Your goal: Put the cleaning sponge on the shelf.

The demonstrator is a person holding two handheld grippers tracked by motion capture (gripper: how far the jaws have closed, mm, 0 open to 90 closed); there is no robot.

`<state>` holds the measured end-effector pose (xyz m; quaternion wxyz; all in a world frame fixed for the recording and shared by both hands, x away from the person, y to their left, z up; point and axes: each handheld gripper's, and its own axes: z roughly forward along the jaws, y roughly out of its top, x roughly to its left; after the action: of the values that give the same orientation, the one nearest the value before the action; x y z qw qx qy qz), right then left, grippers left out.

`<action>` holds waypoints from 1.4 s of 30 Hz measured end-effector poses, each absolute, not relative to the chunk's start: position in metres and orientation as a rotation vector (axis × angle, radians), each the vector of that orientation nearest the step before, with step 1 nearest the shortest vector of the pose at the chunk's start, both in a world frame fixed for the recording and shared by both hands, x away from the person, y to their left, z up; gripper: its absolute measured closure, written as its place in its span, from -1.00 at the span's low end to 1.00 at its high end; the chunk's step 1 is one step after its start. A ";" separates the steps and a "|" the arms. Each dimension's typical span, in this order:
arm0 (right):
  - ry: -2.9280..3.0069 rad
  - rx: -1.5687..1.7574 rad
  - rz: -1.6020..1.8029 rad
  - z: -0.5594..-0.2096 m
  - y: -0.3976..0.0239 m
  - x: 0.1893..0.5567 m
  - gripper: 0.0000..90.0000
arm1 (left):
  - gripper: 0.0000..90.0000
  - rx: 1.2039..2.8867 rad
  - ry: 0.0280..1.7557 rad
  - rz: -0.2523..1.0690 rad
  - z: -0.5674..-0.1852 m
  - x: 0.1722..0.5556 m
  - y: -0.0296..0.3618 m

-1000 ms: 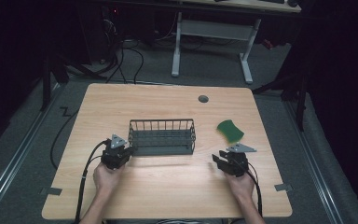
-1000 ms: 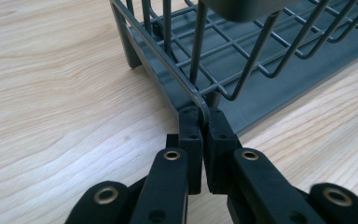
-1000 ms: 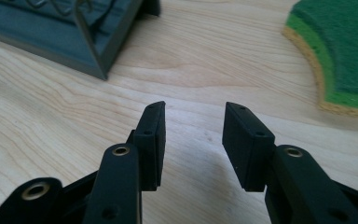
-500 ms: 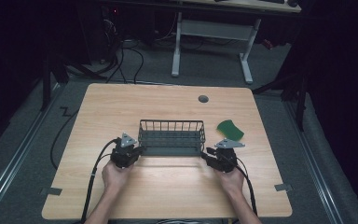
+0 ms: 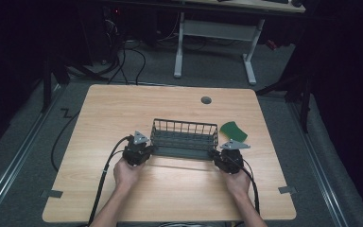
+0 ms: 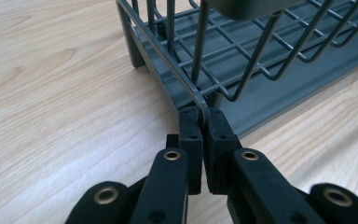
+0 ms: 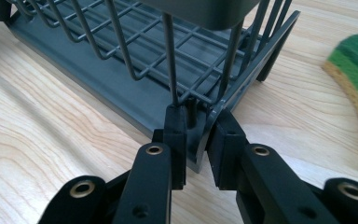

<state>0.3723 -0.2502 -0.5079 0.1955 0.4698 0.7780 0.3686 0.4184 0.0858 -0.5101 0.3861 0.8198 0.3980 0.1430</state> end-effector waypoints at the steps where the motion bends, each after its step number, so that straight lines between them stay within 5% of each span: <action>1: 2.176 1.322 1.034 -0.508 -0.252 0.372 0.76 | 0.94 2.088 1.014 0.363 -0.510 0.420 0.083; 27: 2.126 1.374 1.005 -0.509 -0.269 0.390 0.73 | 0.92 2.086 1.051 0.381 -0.510 0.442 0.060; 30: 2.127 1.385 1.018 -0.511 -0.271 0.391 0.48 | 0.88 2.084 1.060 0.369 -0.510 0.440 0.063; 35: 2.093 1.388 1.041 -0.511 -0.277 0.382 0.09 | 0.19 2.042 1.087 0.370 -0.507 0.434 0.074; 42: 2.063 1.415 1.057 -0.513 -0.296 0.369 -0.02 | -0.11 2.011 1.113 0.384 -0.507 0.420 0.097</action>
<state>0.3695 -0.2959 -0.5129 0.2115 0.5092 0.7426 0.3803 0.4203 0.0968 -0.5067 0.3945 0.7929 0.4390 0.1513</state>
